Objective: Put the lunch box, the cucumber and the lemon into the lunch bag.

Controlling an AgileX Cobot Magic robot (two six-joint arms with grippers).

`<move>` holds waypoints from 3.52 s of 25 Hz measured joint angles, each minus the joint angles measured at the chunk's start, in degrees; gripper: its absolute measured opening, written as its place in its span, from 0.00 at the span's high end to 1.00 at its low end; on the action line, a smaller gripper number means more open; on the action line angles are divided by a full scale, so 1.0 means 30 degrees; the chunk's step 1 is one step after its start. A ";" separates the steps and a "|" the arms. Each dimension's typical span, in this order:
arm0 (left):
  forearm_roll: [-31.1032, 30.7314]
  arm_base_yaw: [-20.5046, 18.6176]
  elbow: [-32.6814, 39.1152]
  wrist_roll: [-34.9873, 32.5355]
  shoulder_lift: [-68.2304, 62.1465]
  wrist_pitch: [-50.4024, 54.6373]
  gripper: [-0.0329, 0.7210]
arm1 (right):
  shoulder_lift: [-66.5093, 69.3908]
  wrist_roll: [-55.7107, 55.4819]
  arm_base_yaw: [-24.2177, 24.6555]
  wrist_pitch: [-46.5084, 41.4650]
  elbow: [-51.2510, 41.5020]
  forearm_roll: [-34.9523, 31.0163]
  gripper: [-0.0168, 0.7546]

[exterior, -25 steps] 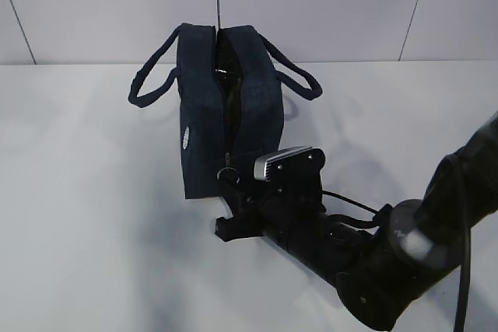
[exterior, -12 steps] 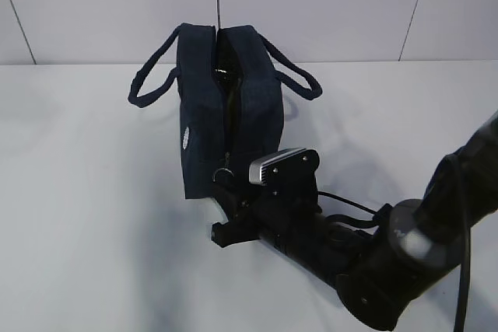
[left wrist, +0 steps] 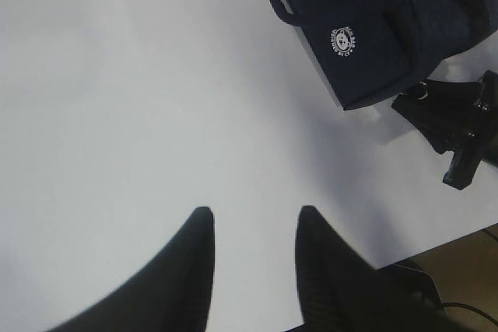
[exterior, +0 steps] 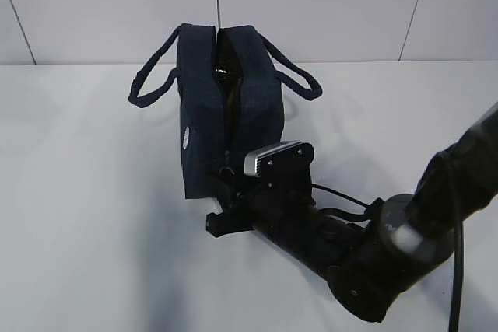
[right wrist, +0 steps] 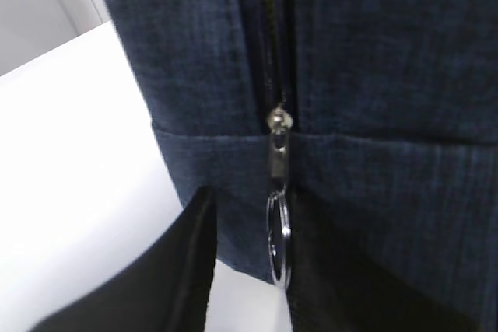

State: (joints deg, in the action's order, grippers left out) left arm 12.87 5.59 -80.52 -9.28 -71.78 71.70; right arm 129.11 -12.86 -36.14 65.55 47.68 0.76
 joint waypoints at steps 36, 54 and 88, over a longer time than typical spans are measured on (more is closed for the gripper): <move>0.0880 0.0000 0.0030 0.0014 -0.0157 0.0000 0.64 | 0.0000 -0.0352 0.0000 0.0000 0.0000 -0.0902 0.98; 0.3477 0.0087 0.3200 -0.1059 -0.2698 -0.0203 0.64 | -0.0686 -0.0769 0.0000 0.0165 -0.0709 -0.0255 0.98; 0.3540 0.4458 0.5335 -0.6597 -0.7841 -0.8326 0.58 | -0.4872 -0.0166 0.0000 -0.3223 -0.0882 -0.0154 0.98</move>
State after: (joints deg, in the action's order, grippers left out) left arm 23.49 18.96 -64.51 -29.07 -95.30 46.73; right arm 114.49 -13.36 -36.14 55.88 45.03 0.30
